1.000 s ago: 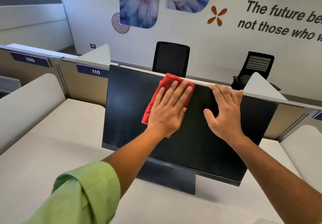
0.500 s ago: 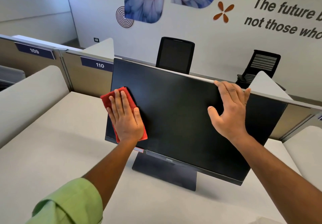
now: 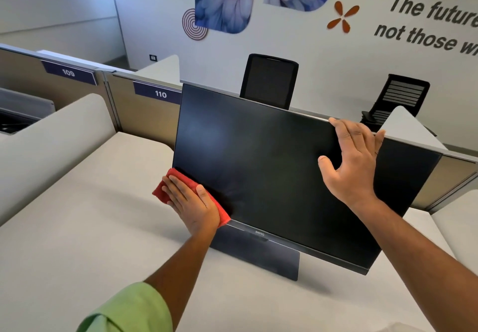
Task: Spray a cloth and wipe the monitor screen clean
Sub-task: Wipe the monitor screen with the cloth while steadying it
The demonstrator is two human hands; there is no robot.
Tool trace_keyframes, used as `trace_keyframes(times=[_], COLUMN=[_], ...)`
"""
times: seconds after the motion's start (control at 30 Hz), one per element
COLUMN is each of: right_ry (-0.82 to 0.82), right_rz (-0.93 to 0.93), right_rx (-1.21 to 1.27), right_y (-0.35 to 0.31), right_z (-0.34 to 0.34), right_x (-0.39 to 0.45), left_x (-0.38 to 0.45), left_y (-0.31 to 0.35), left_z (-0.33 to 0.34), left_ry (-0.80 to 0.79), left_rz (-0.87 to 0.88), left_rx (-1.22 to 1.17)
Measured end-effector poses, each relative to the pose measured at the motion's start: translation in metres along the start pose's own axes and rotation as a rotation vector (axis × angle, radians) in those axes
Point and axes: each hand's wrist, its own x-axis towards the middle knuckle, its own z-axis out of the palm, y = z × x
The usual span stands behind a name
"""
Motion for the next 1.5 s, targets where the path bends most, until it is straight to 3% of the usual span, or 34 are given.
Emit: trace_keyframes(times=[0.13, 0.27, 0.47, 0.7, 0.8, 0.9, 1.1, 1.5], right_ry=[0.001, 0.012, 0.027, 0.032, 0.032, 0.036, 0.038, 0.033], right_rz=[0.0, 0.0, 0.014, 0.01, 0.015, 0.009, -0.002, 0.0], right_rx=[-0.005, -0.004, 0.002, -0.003, 0.006, 0.012, -0.001, -0.008], right_y=[0.002, 0.004, 0.001, 0.001, 0.0, -0.002, 0.001, -0.004], right_z=[0.0, 0.0, 0.0, -0.001, 0.0, 0.002, 0.004, 0.002], right_x=[-0.001, -0.002, -0.003, -0.005, -0.004, -0.003, -0.002, -0.003], left_x=[-0.023, -0.019, 0.026, 0.095, 0.113, 0.109, 0.071, -0.016], left_y=[-0.002, -0.001, 0.02, 0.12, 0.159, 0.153, 0.067, -0.034], left_z=[0.001, -0.004, -0.017, -0.033, -0.034, -0.028, -0.008, 0.014], left_ry=[-0.07, -0.104, -0.064, 0.055, 0.076, 0.102, 0.099, -0.054], left_rz=[-0.061, -0.013, 0.318, 0.827, 0.939, 0.888, 0.7, 0.368], left_rx=[0.0, 0.045, 0.115, 0.181, 0.192, 0.176, 0.107, 0.018])
